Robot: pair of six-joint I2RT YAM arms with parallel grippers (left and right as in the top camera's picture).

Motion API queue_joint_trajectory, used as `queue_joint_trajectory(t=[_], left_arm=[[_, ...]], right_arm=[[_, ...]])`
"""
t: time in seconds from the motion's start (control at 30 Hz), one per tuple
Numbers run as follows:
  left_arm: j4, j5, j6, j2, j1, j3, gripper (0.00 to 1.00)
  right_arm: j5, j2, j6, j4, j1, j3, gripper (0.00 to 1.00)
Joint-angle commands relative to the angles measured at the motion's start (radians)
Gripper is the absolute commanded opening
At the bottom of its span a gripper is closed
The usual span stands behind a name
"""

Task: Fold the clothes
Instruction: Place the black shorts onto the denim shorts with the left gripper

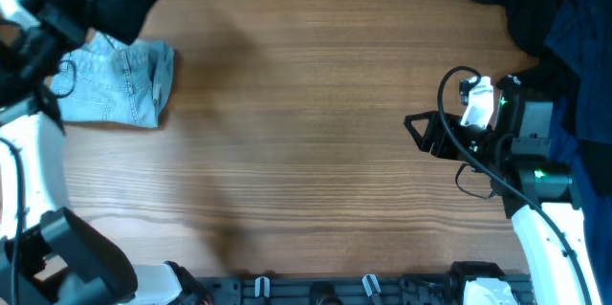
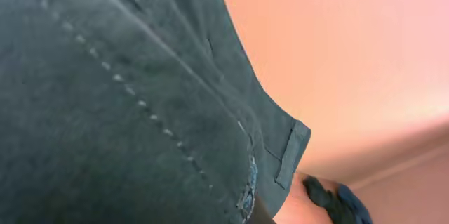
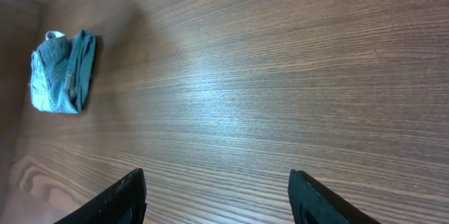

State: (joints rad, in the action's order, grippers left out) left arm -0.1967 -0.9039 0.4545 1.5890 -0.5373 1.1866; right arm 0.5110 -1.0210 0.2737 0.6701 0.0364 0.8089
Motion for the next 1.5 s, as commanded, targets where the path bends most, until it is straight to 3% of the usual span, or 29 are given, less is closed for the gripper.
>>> queue_joint_trajectory(t=[0.0, 0.23, 0.67, 0.87, 0.93, 1.0, 1.1, 1.33, 1.37, 1.4, 1.43, 1.47], left_arm=[[0.015, -0.083, -0.113, -0.008, -0.047, 0.024, 0.04], [0.334, 0.049, -0.471, 0.123, -0.043, 0.024, 0.04], [0.257, 0.057, -0.438, 0.162, -0.04, 0.194, 0.04], [0.691, 0.177, -0.687, 0.298, -0.004, 0.192, 0.04], [0.835, 0.179, -0.654, 0.354, -0.001, 0.192, 0.04], [0.909, 0.215, -0.541, 0.358, -0.005, 0.192, 0.04], [1.007, 0.379, -0.289, 0.352, -0.028, 0.192, 0.12], [1.038, 0.464, -0.176, 0.315, -0.197, 0.192, 0.06], [1.039, 0.463, -0.176, 0.315, -0.21, 0.191, 0.1], [1.031, 0.455, -0.177, 0.315, -0.214, 0.192, 0.24], [1.026, 0.451, -0.177, 0.315, -0.209, 0.192, 0.29], [1.02, 0.449, -0.178, 0.315, -0.202, 0.192, 0.46]], right_arm=[[-0.013, -0.004, 0.019, 0.012, 0.006, -0.001, 0.65], [0.006, -0.004, 0.043, 0.015, 0.006, -0.001, 0.62], [0.022, -0.004, 0.051, 0.034, 0.006, -0.001, 0.62], [0.066, -0.004, 0.059, 0.034, 0.006, -0.001, 0.62], [0.067, -0.004, 0.059, 0.031, 0.006, -0.001, 0.62], [0.067, -0.004, 0.061, 0.025, 0.006, -0.001, 0.62], [0.067, -0.004, 0.066, 0.021, 0.006, -0.001, 0.62], [0.067, -0.004, 0.066, 0.023, 0.006, -0.001, 0.62], [0.066, -0.004, 0.066, 0.022, 0.006, -0.001, 0.62], [0.067, -0.004, 0.066, 0.021, 0.006, -0.001, 0.62], [0.067, -0.004, 0.066, 0.021, 0.006, -0.001, 0.62], [0.067, -0.004, 0.065, 0.021, 0.006, -0.001, 0.62]])
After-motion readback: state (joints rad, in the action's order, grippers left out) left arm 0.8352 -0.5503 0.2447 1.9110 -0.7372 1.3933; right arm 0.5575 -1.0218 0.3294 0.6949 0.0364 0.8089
